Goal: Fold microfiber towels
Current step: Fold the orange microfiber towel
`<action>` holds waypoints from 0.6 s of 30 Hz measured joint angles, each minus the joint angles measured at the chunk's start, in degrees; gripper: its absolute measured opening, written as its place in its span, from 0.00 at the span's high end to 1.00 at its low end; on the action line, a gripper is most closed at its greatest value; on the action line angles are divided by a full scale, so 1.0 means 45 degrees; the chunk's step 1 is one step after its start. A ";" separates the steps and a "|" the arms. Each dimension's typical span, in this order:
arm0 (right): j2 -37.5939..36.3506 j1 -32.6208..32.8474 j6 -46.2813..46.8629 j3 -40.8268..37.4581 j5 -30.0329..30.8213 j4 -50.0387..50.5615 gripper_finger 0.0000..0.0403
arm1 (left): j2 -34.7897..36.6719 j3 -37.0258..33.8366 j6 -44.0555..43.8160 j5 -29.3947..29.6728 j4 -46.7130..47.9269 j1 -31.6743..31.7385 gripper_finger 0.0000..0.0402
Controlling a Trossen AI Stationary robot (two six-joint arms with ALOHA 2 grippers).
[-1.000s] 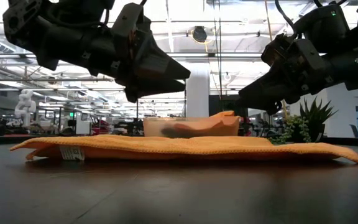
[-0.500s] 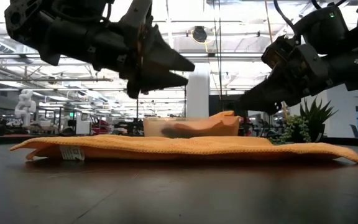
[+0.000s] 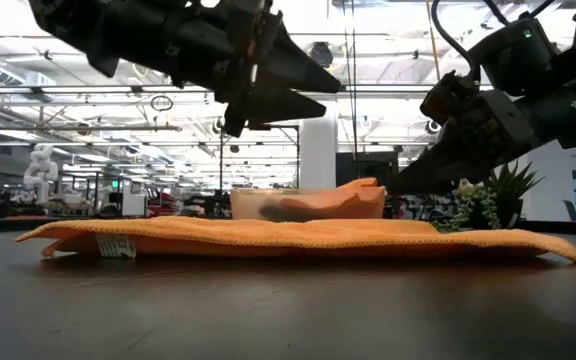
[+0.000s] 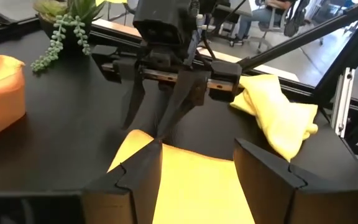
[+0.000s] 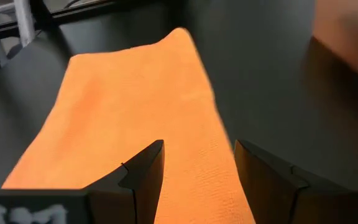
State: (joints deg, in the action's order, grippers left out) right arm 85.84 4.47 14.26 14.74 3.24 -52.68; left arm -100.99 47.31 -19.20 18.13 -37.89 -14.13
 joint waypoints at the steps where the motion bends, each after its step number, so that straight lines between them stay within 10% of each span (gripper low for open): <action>1: 0.0000 -0.0002 0.0000 0.0000 -0.0145 0.0074 0.53 | 0.0000 0.0125 0.0000 0.0000 0.0199 -0.0037 0.50; 18: 0.0000 -0.0031 0.0011 -0.0005 -0.0454 0.2659 0.53 | 0.0000 0.0432 -0.0617 0.0006 0.1410 0.0109 0.50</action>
State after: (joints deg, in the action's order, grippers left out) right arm 85.84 4.33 14.31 14.72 1.19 -40.71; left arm -100.99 49.25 -21.98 18.15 -31.55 -13.64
